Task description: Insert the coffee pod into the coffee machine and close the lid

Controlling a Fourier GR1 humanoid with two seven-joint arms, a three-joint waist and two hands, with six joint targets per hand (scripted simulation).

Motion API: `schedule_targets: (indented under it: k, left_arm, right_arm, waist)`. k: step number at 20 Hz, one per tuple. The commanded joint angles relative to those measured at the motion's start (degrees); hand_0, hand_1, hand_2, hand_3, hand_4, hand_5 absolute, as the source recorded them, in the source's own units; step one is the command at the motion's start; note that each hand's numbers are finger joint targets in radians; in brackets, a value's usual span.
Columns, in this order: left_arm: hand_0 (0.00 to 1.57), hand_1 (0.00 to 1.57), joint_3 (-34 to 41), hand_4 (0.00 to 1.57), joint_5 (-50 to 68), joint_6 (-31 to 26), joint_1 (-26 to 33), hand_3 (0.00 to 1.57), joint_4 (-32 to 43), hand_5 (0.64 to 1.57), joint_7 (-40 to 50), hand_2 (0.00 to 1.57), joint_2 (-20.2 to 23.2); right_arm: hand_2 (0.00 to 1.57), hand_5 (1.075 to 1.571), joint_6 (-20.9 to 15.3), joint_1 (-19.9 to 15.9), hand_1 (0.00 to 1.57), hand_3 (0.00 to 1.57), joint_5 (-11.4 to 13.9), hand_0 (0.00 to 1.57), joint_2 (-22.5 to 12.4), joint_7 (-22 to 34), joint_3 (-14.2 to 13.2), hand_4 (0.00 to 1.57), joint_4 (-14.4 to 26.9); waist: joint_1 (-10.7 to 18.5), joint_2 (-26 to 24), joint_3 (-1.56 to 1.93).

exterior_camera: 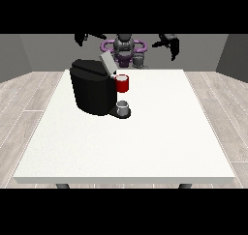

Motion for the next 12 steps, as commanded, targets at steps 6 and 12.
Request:
schedule_targets:
  k: [6, 12]
  left_arm:
    - [0.00, 0.00, -6.03, 0.36, 4.13, 0.79, 3.16, 0.00, -11.11, 1.571, 2.85, 0.00, -0.41]
    - [0.00, 0.00, -8.65, 0.30, 6.69, 1.04, 3.51, 0.00, -19.55, 1.571, 7.55, 0.00, -0.22]
  right_arm:
    - [0.00, 1.571, 0.33, -12.03, 0.00, 0.00, -6.64, 0.00, -1.47, 7.19, -6.16, 0.08, 4.64]
    - [0.00, 1.571, 0.41, -15.46, 0.00, 0.00, -8.44, 0.00, -2.15, 6.32, -7.73, 0.17, 10.40]
  waist:
    - [3.37, 6.11, -0.01]
    - [4.12, 10.45, 0.00]
